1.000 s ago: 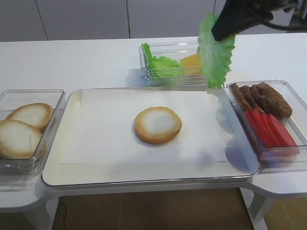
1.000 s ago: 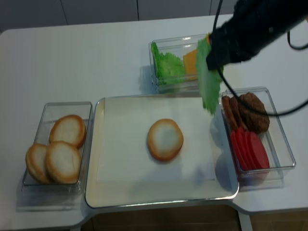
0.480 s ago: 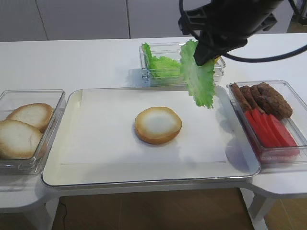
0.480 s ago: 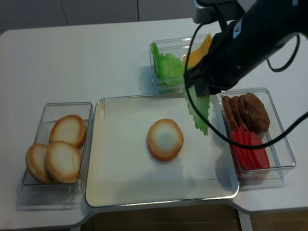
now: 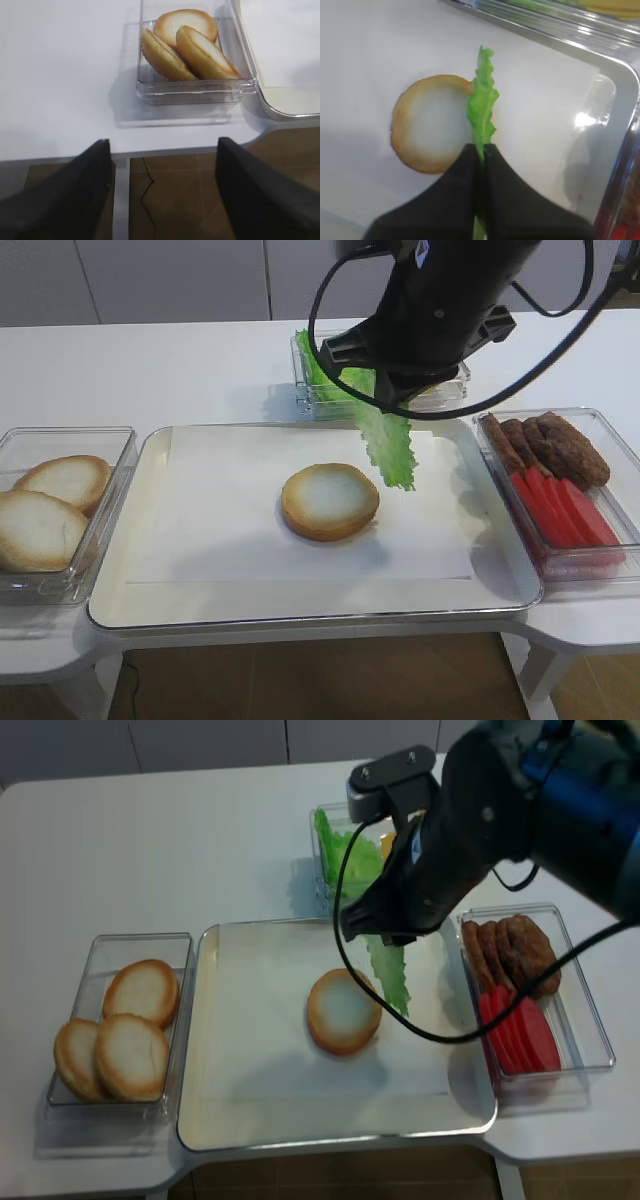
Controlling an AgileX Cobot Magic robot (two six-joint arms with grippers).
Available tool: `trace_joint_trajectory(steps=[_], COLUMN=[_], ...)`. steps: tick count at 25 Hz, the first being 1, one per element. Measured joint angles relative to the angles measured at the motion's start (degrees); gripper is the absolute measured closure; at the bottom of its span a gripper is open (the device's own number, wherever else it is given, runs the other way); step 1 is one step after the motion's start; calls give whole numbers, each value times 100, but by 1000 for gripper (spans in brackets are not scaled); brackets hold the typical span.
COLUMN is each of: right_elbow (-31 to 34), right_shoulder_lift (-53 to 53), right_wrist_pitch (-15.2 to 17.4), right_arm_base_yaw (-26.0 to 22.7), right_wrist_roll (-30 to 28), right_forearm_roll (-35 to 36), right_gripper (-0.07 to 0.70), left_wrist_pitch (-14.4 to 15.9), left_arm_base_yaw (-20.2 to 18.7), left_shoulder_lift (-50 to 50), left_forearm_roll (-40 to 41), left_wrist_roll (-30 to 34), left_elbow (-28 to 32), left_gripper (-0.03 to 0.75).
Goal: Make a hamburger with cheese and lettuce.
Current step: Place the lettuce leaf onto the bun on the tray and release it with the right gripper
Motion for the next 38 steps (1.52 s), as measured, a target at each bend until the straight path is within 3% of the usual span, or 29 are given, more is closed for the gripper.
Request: trace_joint_trajectory(steps=[4,11,38], right_elbow=[0,0,0], right_shoulder_lift=[102,395,821], right_wrist_pitch=[-76,-100,-449], right_arm_base_yaw=[44,53,53], right_wrist_roll=[305,364,377], right_forearm_roll=[-477,-536,1068], right_gripper=[622,622,622], left_wrist_pitch=[0,0,0], left_arm_base_yaw=[0,0,0], left_shoulder_lift=[0,0,0], left_forearm_roll=[0,0,0], left_wrist_roll=[0,0,0], left_elbow=[0,0,0], left_gripper=[239,239,239])
